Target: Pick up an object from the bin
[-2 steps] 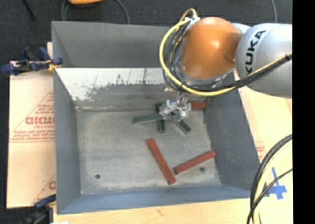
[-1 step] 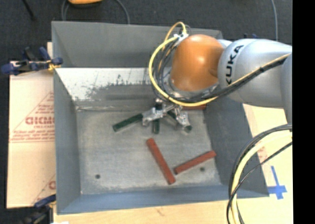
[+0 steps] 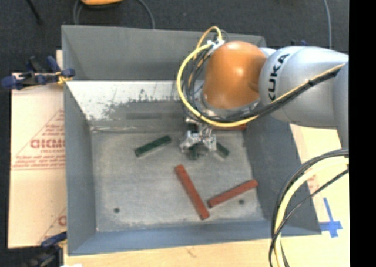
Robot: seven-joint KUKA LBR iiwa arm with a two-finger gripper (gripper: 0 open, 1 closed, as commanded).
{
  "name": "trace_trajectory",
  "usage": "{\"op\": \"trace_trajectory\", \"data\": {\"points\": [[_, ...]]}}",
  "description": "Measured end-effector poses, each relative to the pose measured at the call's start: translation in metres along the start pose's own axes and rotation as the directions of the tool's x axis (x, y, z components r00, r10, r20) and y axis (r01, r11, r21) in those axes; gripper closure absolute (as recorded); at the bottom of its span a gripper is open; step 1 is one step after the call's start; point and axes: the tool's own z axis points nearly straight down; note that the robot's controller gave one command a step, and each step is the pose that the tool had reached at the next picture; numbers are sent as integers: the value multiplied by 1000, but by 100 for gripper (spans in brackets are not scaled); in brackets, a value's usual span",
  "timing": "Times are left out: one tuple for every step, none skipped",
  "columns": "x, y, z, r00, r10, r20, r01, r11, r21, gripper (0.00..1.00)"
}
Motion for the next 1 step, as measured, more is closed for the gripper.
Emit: {"op": "trace_trajectory", "data": {"points": [[0, 0, 0, 1000, 0, 0, 0, 1000, -1, 100]]}}
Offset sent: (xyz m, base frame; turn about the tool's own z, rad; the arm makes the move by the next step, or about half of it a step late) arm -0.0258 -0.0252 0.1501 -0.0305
